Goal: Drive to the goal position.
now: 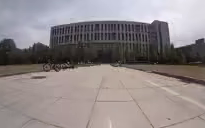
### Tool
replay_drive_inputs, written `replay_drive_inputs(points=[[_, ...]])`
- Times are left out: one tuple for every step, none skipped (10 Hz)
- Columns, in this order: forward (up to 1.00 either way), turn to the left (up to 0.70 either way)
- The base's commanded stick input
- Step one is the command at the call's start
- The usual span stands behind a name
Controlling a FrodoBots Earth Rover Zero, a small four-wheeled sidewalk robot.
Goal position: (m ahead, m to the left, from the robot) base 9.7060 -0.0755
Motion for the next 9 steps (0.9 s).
replay_drive_inputs(points=[[1.0, 0.0], [1.0, -0.09], [1.0, -0.19], [1.0, -0.3], [1.0, -0.33], [1.0, 0.0], [1.0, 0.0], [1.0, 0.0], [1.0, 0.0]])
